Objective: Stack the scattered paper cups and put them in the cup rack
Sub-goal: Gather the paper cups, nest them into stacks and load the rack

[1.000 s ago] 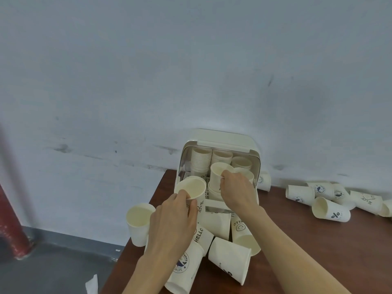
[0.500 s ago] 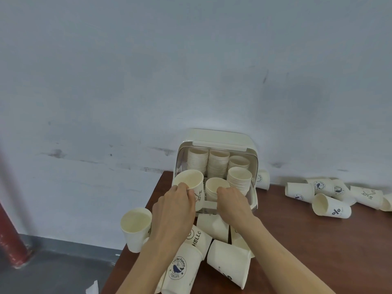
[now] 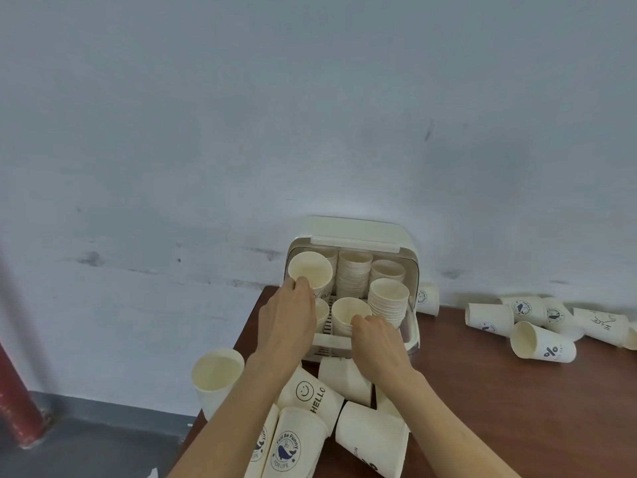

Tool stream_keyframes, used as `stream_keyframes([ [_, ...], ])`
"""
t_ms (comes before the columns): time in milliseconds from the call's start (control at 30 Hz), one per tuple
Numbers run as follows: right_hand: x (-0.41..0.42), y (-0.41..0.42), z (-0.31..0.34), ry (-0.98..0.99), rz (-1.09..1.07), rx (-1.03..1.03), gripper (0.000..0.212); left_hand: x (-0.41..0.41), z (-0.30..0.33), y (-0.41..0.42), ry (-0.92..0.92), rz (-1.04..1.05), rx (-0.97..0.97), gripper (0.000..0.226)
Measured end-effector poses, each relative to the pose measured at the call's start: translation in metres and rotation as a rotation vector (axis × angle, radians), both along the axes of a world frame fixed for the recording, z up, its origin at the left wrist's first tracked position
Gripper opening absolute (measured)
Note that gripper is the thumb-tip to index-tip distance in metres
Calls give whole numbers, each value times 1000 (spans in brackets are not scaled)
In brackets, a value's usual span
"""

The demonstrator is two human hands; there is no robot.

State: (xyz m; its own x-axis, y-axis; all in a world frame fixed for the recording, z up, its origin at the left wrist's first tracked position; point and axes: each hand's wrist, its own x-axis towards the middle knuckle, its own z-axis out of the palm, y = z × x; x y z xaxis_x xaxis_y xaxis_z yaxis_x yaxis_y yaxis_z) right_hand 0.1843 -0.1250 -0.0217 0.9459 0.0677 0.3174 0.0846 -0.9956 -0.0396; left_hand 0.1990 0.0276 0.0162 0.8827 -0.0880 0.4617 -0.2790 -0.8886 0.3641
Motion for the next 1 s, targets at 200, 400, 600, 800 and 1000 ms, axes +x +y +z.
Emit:
stream_keyframes([
  [200, -2, -1, -2, -7, 2, 10, 20, 13, -18, -3, 80, -22, 25, 21],
  [400, -2, -3, -2, 2, 10, 31, 20, 20, -29, -4, 154, -18, 128, 19],
  [600, -3, -5, -4, 5, 16, 44, 20, 20, -37, -7, 231, 9, 192, 19],
  [800, -3, -7, -4, 36, 14, 49, 20, 15, -37, -10, 236, 16, 228, 21],
  [1000, -12, -13, 7, 32, 32, 282, 51, -1, -29, -18, 154, 25, 143, 28],
])
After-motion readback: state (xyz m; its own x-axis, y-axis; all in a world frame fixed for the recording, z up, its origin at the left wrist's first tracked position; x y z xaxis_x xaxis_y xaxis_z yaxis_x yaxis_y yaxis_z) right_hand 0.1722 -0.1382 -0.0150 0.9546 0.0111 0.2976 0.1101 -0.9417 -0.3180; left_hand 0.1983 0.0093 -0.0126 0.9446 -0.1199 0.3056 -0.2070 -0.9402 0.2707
